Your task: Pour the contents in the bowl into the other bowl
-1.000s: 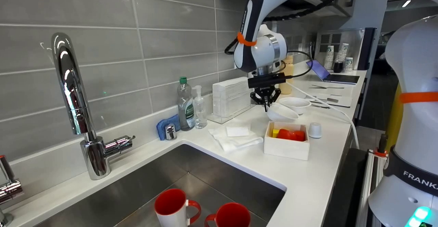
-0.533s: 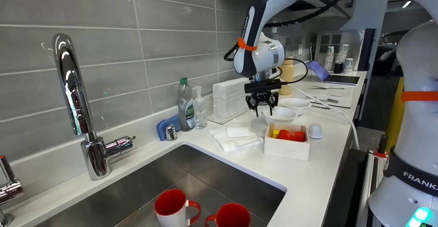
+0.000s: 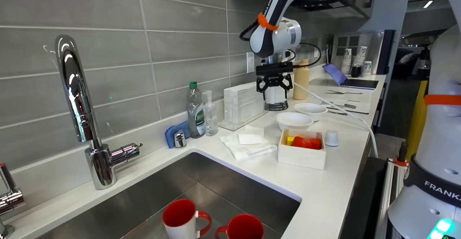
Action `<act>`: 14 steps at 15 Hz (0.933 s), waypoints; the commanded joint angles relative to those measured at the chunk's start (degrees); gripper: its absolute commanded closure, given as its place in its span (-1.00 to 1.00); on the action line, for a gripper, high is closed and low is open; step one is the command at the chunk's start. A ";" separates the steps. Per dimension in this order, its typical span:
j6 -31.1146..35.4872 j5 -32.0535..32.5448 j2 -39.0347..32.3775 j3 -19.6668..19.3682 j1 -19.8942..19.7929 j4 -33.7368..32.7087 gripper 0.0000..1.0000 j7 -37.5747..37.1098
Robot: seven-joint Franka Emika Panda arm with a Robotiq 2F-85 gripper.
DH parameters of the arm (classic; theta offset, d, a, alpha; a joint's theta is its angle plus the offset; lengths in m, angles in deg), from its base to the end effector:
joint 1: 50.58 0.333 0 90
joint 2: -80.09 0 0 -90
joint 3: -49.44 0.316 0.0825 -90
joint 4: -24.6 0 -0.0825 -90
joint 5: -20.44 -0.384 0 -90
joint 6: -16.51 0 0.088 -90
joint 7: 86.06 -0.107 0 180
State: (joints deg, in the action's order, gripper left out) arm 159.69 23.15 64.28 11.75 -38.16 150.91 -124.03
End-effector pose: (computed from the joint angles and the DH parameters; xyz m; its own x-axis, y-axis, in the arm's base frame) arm 0.5075 -0.2361 0.2883 0.5054 -0.8453 0.1733 -0.8628 -0.4924 0.1147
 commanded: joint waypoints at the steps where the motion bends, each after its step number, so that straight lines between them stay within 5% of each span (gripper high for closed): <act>1: -3.43 6.50 -0.61 3.65 -6.79 -2.94 -1.00 -3.46; 8: 5.63 7.36 -7.11 8.37 -16.70 -2.80 -1.00 -5.24; 14: 4.85 7.71 -13.28 7.50 -19.18 -4.78 -1.00 -5.65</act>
State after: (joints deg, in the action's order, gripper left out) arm 164.74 30.00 53.84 19.30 -56.46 148.63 -128.33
